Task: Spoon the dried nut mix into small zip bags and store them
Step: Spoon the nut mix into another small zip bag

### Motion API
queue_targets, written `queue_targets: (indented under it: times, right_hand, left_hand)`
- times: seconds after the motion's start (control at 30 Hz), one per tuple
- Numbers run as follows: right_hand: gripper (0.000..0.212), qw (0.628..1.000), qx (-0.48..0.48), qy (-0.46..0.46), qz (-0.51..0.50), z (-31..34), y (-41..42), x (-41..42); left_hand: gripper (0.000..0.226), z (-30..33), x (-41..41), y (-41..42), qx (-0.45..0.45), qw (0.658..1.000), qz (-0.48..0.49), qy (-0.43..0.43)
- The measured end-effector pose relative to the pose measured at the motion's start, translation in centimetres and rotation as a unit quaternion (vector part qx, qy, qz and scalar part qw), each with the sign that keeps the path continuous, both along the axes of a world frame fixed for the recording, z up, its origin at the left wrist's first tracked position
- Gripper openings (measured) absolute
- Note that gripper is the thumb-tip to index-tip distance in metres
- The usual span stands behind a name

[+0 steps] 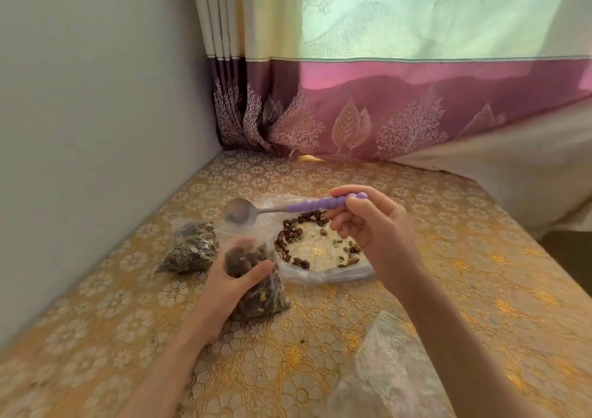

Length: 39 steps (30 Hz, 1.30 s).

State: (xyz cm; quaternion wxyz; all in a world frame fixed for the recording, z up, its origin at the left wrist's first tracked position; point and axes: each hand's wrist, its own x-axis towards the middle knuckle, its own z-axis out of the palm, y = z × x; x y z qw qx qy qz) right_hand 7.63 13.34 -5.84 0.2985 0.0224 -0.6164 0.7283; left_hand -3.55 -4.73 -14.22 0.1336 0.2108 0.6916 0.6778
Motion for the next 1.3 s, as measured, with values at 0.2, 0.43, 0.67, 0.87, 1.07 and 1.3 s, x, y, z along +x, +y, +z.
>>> queue_targets:
  times: [0.2,0.43,0.67,0.87,1.07,1.3]
  right_hand:
    - [0.022,0.997,-0.075,0.02,-0.029,-0.3,1.2,-0.2]
    - [0.02,0.971,-0.145,-0.044,-0.184,-1.8,4.2,-0.3]
    - [0.021,0.939,-0.094,-0.108,-0.313,-4.0,6.7,-0.5]
    - [0.02,0.918,-0.044,-0.102,-0.38,-4.9,7.9,-0.4]
    - [0.026,0.904,-0.026,-0.117,-0.41,-5.2,8.9,0.0]
    - [0.028,0.909,-0.034,-0.129,-0.394,-5.2,9.2,0.2]
  left_hand:
    - [0.047,0.6,0.1,-0.3,0.01,0.999,0.022,0.044]
    - [0.042,1.1,0.2,-0.8,0.049,0.996,0.058,0.047]
    - [0.045,0.5,-0.4,-0.9,-0.002,0.998,0.003,0.057]
    - [0.047,0.3,-0.5,-1.1,-0.007,0.998,-0.023,0.051]
    - [0.041,0.1,-0.6,-1.0,0.001,0.998,-0.025,0.05]
    - [0.037,0.1,-0.8,-1.0,0.004,0.998,-0.028,0.048]
